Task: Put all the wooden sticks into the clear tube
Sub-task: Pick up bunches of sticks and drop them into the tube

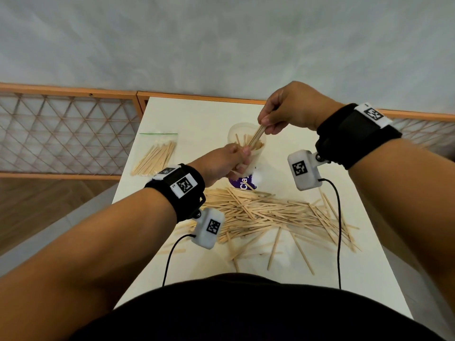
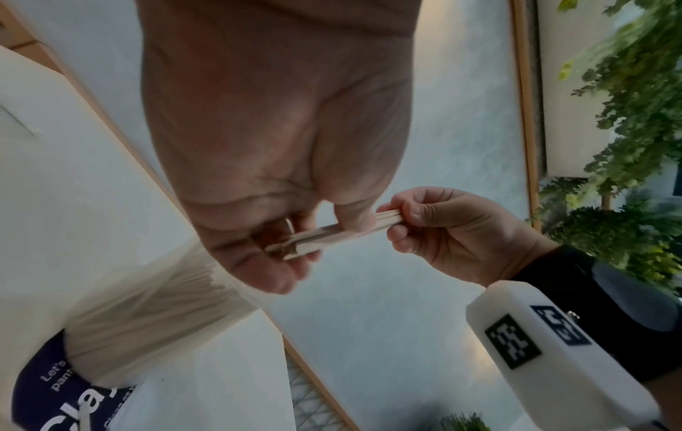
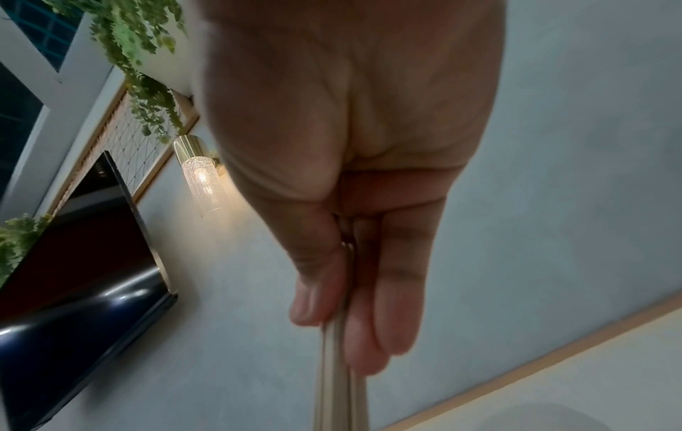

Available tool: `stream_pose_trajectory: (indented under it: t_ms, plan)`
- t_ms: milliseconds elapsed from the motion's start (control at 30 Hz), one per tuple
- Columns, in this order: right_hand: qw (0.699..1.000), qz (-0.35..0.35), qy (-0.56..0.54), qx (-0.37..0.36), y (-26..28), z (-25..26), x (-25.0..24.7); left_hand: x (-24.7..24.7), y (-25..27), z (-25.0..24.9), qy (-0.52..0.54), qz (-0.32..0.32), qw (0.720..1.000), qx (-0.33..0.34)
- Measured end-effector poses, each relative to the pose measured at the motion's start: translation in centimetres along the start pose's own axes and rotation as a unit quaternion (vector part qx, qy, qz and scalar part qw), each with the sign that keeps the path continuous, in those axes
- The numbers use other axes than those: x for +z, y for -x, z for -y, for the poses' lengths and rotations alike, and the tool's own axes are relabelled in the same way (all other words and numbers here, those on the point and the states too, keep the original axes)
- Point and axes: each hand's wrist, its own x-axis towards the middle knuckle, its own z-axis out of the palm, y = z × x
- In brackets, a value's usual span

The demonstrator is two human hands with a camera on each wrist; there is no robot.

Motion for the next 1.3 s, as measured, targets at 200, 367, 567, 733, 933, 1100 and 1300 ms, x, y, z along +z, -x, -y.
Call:
stream_pose_trajectory:
  t_ms: [200,367,567,733,933,1100,1300]
  plan:
    - [0.989,-0.099,0.106,-0.01,-4.7,-0.2,-1.2,-3.4,-0.8,2.8,-0.044,-0.113,0.991,-0.059]
    - [0.965,-0.09,0.244,-0.021,-9.4,-1.5,3.3,-5.4,-0.1,5.4,-0.032,-0.128,0.985,-0.11]
    - [0.934,0.013,0.356,0.006,-13.5,-4.9,8.9,-7.8,0.8,8.4,-0.022,-0.147,0.975,-0.163]
    - [0.946,0.092,0.304,0.071,-13.8,-7.1,10.6,-8.7,1.0,9.9,-0.017,-0.17,0.968,-0.182]
    - [0.985,-0.018,0.148,0.082,-11.1,-6.8,6.6,-8.8,1.0,10.1,0.007,-0.166,0.97,-0.18]
    - [0.992,-0.091,0.077,0.038,-5.6,-7.7,5.4,-8.9,2.4,10.4,-0.052,-0.168,0.971,-0.163]
    - [0.992,-0.048,0.098,0.055,0.2,-11.2,8.9,-9.2,5.5,13.1,-0.339,-0.134,0.912,-0.187]
